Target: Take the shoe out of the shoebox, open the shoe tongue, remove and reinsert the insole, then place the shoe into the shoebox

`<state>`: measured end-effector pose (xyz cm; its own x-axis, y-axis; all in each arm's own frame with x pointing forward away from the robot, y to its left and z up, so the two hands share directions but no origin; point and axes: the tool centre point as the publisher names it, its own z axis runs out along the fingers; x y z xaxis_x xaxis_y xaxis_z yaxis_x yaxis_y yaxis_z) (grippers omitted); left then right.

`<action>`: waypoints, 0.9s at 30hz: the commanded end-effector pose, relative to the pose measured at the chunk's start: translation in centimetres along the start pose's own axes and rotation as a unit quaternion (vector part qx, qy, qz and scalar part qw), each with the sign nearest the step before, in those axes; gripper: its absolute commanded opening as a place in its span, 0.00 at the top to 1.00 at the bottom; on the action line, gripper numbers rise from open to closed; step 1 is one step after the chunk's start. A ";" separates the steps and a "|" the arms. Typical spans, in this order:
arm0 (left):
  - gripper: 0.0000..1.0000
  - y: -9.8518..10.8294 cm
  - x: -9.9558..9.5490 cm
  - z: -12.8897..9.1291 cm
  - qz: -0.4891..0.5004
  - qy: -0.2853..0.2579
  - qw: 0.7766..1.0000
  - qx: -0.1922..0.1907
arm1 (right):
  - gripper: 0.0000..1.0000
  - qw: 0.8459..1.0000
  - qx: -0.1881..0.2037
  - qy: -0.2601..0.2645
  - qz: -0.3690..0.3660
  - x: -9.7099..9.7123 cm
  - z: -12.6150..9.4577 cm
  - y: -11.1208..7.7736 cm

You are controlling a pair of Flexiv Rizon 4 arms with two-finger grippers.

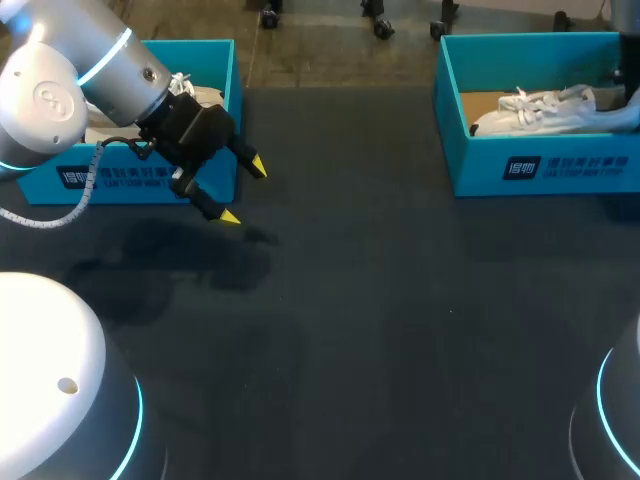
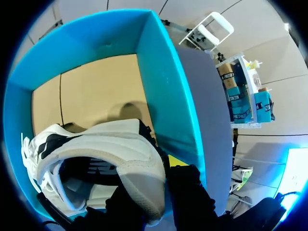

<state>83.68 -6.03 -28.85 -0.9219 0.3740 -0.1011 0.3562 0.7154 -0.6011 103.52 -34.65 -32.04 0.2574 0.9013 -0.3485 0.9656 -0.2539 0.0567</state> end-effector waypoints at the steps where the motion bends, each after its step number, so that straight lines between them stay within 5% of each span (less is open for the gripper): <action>1: 0.00 0.0 0.1 0.0 0.001 0.000 1.000 -0.001 | 1.00 1.000 -0.005 0.003 -0.001 0.0 0.9 -0.7; 25: 0.00 0.0 0.1 0.0 0.001 0.000 1.000 -0.001 | 1.00 1.000 0.001 -0.003 -0.002 0.4 4.4 -1.8; 27: 0.00 0.0 0.1 0.0 0.001 0.000 1.000 -0.001 | 0.83 1.000 0.001 -0.001 0.000 0.3 4.4 -1.8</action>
<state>83.68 -6.03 -28.85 -0.9219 0.3740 -0.1011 0.3562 0.7154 -0.6011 101.79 -35.33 -36.26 0.2559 0.8998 -0.3533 0.9657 -0.2544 0.0515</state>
